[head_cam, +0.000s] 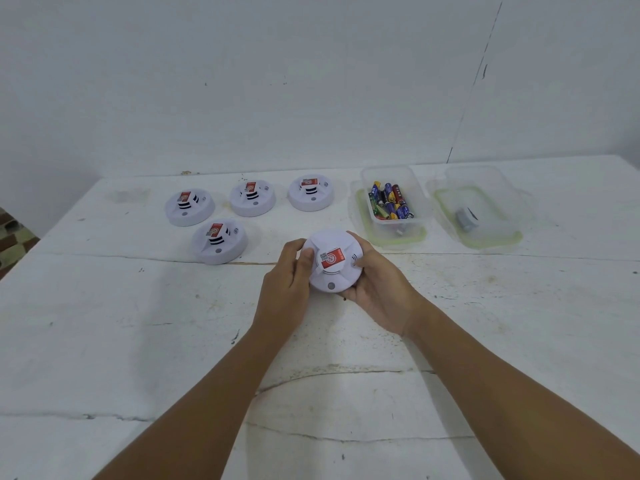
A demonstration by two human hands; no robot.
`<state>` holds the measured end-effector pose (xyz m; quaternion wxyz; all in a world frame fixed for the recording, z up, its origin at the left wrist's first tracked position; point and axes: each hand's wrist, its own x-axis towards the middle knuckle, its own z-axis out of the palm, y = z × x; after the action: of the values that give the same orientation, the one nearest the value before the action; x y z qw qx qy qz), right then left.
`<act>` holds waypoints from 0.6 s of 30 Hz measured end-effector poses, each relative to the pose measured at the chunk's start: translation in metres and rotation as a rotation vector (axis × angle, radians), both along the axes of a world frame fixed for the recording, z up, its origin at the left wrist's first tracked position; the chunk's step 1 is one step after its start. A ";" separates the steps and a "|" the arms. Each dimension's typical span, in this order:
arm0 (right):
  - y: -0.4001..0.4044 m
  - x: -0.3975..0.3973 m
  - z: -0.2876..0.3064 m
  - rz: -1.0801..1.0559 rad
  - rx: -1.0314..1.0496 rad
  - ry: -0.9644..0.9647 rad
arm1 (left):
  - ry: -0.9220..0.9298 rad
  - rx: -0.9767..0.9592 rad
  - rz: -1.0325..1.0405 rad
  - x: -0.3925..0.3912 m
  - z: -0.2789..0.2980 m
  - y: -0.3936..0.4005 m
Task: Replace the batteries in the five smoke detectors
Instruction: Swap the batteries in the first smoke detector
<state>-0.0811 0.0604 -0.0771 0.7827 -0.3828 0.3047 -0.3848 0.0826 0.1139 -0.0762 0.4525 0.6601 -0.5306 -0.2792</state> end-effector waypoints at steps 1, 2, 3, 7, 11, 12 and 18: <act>0.000 0.000 0.000 -0.002 0.000 0.002 | -0.001 0.000 0.001 0.000 0.000 0.000; 0.001 0.001 0.001 -0.006 -0.002 0.010 | 0.003 -0.001 0.002 0.000 0.001 0.000; 0.002 0.001 0.001 -0.017 -0.001 0.022 | 0.010 0.001 0.003 0.001 0.001 -0.001; 0.005 0.000 0.005 -0.080 0.049 0.004 | 0.077 0.008 0.008 0.003 0.001 -0.002; 0.012 0.005 0.010 -0.140 -0.065 -0.004 | 0.333 0.019 0.074 0.007 0.007 -0.004; 0.014 0.008 0.011 -0.173 -0.116 -0.005 | 0.454 0.047 0.116 0.008 0.011 -0.005; 0.023 0.021 0.014 -0.242 -0.728 0.363 | 1.162 0.440 -0.057 0.018 0.044 -0.001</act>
<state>-0.0601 0.0836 -0.0630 0.4791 -0.6573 0.3246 -0.4827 0.1007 0.1126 -0.0320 0.5131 0.4636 -0.1451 -0.7077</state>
